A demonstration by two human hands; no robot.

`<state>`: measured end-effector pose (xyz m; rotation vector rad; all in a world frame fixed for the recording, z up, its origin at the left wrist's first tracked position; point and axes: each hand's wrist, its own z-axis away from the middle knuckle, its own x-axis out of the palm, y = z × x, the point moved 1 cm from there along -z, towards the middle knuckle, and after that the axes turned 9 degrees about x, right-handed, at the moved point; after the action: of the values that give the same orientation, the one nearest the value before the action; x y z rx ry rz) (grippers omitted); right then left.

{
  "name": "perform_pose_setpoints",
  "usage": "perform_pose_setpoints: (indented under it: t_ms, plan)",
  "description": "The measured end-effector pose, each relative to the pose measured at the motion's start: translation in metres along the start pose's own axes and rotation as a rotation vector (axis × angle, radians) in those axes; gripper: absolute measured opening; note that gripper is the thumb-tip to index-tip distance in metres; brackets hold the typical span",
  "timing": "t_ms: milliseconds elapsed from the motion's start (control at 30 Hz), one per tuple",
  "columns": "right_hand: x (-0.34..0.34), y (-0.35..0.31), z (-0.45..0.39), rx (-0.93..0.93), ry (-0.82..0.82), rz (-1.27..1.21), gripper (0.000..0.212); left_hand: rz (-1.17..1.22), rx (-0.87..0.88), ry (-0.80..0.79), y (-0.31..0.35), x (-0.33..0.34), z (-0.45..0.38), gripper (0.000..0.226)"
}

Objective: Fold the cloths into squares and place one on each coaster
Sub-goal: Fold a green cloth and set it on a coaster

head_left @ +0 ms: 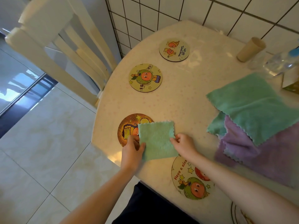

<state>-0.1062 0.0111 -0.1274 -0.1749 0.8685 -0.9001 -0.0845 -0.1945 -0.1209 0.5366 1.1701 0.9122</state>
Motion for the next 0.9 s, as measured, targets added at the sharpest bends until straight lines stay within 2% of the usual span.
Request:
perform_pose_setpoints:
  t_ms: [133, 167, 300, 400, 533, 600, 700, 767, 900]
  plan:
    - [0.001, -0.002, 0.002, 0.008, 0.009, 0.005, 0.028, -0.577, 0.55, -0.003, -0.011, -0.003, -0.002, 0.043]
    - [0.001, -0.002, 0.003, 0.007, 0.0, 0.004, 0.023, -0.696, 0.603, -0.039, -0.015, -0.003, -0.004, 0.047]
    - [0.0, -0.003, 0.006, -0.003, 0.038, 0.086, 0.023, -0.91, 0.52, -0.224, -0.026, -0.004, -0.008, 0.068]
    - [-0.005, 0.001, 0.006, 0.029, 0.086, 0.144, 0.023, -0.909, 0.444, -0.277, -0.02, -0.005, -0.005, 0.073]
    - [-0.009, -0.003, 0.007, 0.057, 0.067, 0.149, 0.015, -0.699, 0.258, -0.296, 0.003, -0.001, -0.003, 0.077]
    - [-0.009, -0.008, 0.005, 0.119, 0.004, 0.089, 0.019, -0.448, 0.175, -0.184, 0.017, 0.002, -0.003, 0.073]
    - [-0.013, -0.013, 0.002, 0.278, -0.167, -0.201, 0.027, 0.069, -0.121, -0.029, 0.026, 0.007, -0.008, 0.055]
    - [-0.017, -0.018, 0.004, 0.318, -0.225, -0.322, 0.023, 0.232, -0.275, 0.026, 0.027, 0.008, -0.013, 0.048]
    - [-0.027, -0.024, 0.004, 0.367, -0.269, -0.399, 0.021, 0.568, -0.566, 0.047, 0.028, 0.008, -0.02, 0.034]
